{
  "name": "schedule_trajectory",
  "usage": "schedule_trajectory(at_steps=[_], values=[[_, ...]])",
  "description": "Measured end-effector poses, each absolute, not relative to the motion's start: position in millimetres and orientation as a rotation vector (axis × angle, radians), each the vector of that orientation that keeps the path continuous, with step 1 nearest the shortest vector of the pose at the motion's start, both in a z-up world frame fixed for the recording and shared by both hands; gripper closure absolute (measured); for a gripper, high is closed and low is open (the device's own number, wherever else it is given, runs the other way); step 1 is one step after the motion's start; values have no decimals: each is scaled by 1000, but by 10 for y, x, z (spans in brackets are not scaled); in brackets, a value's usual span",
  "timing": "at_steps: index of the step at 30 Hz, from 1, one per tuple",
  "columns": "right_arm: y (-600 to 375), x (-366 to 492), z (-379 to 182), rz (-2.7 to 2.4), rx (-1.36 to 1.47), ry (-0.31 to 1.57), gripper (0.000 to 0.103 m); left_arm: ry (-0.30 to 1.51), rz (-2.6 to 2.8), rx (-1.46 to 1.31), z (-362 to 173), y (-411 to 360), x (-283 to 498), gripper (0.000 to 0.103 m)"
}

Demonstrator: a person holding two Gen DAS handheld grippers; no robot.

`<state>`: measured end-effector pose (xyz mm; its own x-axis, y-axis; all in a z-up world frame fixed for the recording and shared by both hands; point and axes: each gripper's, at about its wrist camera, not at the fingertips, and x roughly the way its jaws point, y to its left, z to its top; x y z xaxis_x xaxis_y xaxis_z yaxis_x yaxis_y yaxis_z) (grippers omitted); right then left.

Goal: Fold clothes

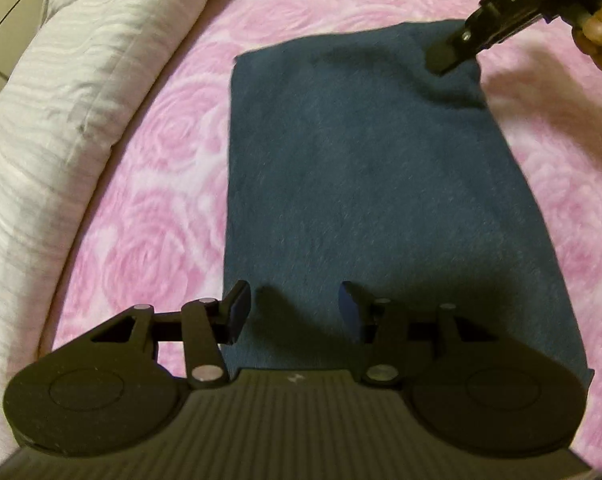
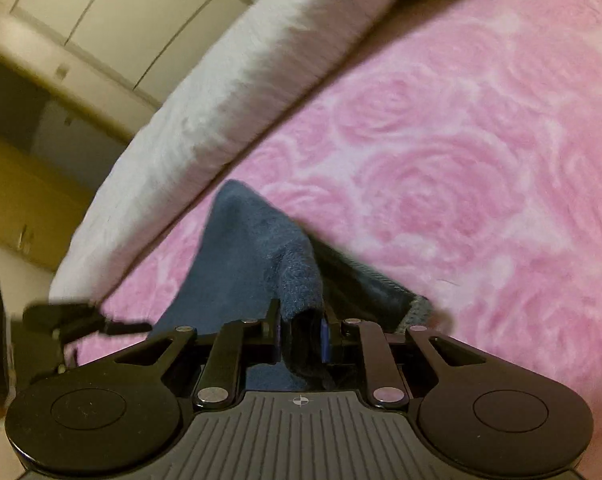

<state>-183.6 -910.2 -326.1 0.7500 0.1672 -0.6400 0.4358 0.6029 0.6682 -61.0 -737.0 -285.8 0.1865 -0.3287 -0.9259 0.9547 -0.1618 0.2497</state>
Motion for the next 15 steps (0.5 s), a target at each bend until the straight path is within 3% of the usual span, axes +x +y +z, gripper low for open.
schedule_trajectory(at_steps=[2,4,7,10,12,15], values=[[-9209,-1901,-3295,-197,985,711,85,722,-1313,1184,-2852,-7351,-520,56],[-9250,-1979,-3297,-205,1020,684,69,725,-1298,1156,-2865,-7355,-417,53],[-9115,-2028,-3201,-206,923,661,54,786,-1261,1086,-2950,-7408,-209,53],[-8948,-2000,-3134,-203,800,657,46,879,-1267,1003,-3038,-7435,-65,57],[-8872,-1920,-3153,-209,737,665,46,900,-1291,984,-3079,-7431,-50,67],[-8850,-1819,-3245,-205,727,655,46,853,-1323,1004,-3060,-7405,-110,69]])
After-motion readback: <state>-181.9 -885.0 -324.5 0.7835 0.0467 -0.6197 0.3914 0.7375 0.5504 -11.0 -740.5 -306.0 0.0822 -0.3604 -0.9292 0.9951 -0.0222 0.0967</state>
